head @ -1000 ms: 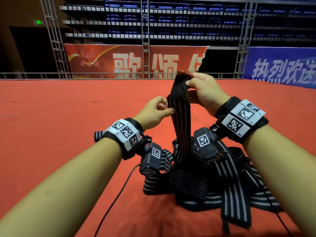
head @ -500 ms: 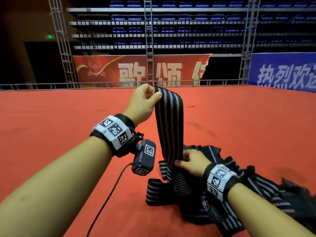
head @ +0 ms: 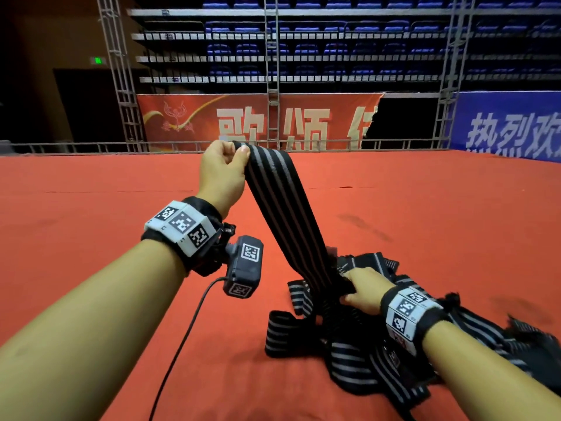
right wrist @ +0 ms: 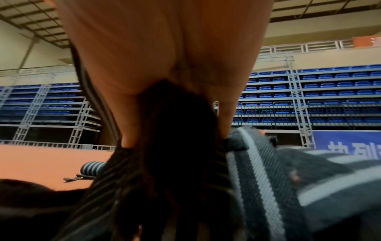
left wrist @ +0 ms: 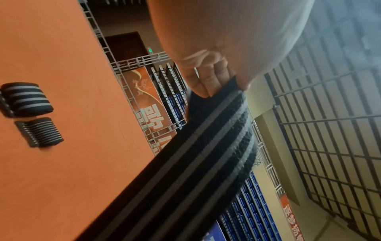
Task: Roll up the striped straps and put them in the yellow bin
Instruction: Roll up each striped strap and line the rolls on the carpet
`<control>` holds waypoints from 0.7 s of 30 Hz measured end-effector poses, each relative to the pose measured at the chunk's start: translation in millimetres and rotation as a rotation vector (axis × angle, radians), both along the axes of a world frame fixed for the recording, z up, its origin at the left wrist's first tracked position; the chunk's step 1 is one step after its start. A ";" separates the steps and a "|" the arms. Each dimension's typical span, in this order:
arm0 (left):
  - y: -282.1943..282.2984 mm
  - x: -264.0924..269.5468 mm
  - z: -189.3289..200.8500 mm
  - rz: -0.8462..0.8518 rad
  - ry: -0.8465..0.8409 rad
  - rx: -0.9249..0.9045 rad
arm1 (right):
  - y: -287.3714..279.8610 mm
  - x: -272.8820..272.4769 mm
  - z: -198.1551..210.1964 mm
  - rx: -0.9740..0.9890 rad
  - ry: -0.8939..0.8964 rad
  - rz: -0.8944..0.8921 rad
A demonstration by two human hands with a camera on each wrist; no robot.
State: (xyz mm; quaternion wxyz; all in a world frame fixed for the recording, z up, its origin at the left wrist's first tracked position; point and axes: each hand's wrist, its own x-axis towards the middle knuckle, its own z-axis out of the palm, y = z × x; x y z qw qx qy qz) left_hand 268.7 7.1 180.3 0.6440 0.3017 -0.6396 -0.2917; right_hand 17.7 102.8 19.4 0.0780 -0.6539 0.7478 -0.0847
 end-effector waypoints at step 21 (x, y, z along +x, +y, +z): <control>5.6 26.5 -22.6 -0.202 0.027 0.149 | -22.1 45.3 19.1 -0.442 -0.655 0.036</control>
